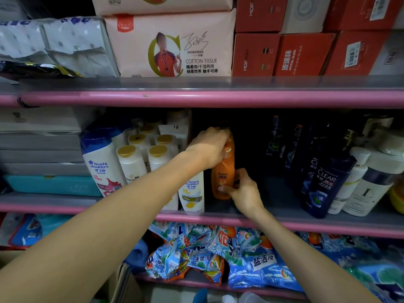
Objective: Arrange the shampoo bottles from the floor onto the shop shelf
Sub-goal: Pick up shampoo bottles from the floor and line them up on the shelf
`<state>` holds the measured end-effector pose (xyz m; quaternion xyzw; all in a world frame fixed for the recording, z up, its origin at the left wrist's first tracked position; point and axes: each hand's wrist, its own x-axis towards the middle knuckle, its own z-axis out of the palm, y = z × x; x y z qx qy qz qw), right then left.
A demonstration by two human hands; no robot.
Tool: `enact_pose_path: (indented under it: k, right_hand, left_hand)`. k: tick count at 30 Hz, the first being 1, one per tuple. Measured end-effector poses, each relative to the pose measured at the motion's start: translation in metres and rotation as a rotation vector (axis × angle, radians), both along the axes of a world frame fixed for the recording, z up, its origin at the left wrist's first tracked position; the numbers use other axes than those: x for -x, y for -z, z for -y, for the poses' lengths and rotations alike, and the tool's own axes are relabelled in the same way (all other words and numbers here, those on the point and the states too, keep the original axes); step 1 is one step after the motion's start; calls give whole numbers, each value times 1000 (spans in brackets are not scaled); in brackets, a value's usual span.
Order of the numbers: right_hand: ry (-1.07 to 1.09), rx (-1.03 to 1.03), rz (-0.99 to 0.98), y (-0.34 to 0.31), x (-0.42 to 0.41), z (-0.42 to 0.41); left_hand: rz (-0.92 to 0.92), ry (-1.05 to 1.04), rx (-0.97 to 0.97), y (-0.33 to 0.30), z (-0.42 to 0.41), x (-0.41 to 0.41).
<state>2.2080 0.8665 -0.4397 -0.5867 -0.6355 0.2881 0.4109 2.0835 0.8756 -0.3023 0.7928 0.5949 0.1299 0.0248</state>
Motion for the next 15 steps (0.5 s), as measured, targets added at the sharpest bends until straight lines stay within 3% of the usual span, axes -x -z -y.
enact_pose_path:
  k: [15]
  right_hand:
    - [-58, 34, 7, -4, -6, -4]
  left_hand:
    - [44, 9, 26, 1, -6, 3]
